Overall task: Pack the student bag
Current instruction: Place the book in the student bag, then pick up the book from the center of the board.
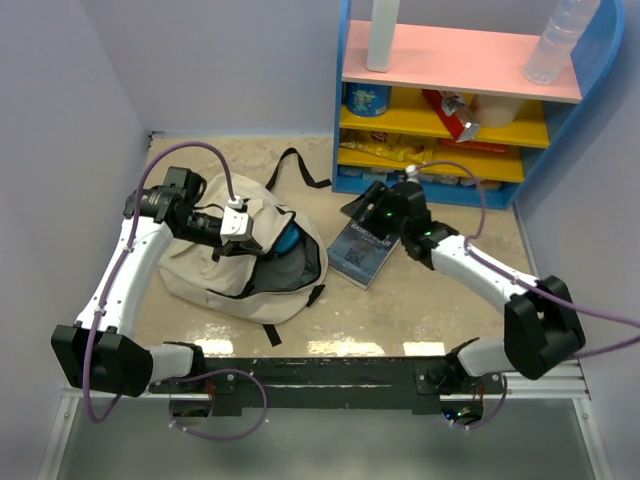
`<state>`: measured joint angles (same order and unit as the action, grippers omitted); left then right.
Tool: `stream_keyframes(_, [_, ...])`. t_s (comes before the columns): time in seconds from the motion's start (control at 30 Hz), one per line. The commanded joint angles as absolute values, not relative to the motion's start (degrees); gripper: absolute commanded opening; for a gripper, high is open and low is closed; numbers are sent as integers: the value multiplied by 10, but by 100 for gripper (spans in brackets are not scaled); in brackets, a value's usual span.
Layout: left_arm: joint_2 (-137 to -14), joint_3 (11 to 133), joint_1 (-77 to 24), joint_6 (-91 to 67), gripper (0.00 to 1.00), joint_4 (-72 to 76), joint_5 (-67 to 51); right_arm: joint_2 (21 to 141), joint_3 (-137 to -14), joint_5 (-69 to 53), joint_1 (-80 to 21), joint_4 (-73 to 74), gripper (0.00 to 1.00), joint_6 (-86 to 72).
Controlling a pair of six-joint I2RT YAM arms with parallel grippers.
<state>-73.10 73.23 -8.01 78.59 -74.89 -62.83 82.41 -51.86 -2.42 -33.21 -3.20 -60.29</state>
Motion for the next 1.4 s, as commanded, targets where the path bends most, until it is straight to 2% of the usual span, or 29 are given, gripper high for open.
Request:
stream_keyframes(0.0, [-716, 734, -87, 793, 0, -741, -693, 787, -497, 10, -242, 100, 69, -520])
stream_keyframes(0.1, [-716, 733, -87, 793, 0, -737, -692, 800, -492, 12, -159, 147, 70, -490])
stream_keyframes(0.2, [-717, 732, -87, 793, 0, -735, -699, 823, -493, 8, -140, 160, 70, -479])
stream_keyframes(0.5, [-717, 727, -87, 801, 0, -736, -694, 859, -467, 1, -139, 144, 66, -502])
stream_keyframes(0.7, [-719, 723, -87, 808, 0, -737, -693, 889, -430, -31, -145, 77, 60, -535])
stream_keyframes(0.93, [-718, 721, -87, 810, 0, -739, -691, 932, -423, -50, -163, 5, 58, -565])
stream_keyframes(1.03, [-719, 722, -87, 809, 0, -740, -689, 951, -438, -51, -174, 3, 52, -565])
stream_keyframes(1.17, [-719, 721, -87, 811, 0, -741, -685, 946, -447, -44, -184, 3, 38, -565])
stream_keyframes(1.37, [-719, 717, -87, 813, 0, -738, -686, 925, -469, -32, -201, 11, 37, -557])
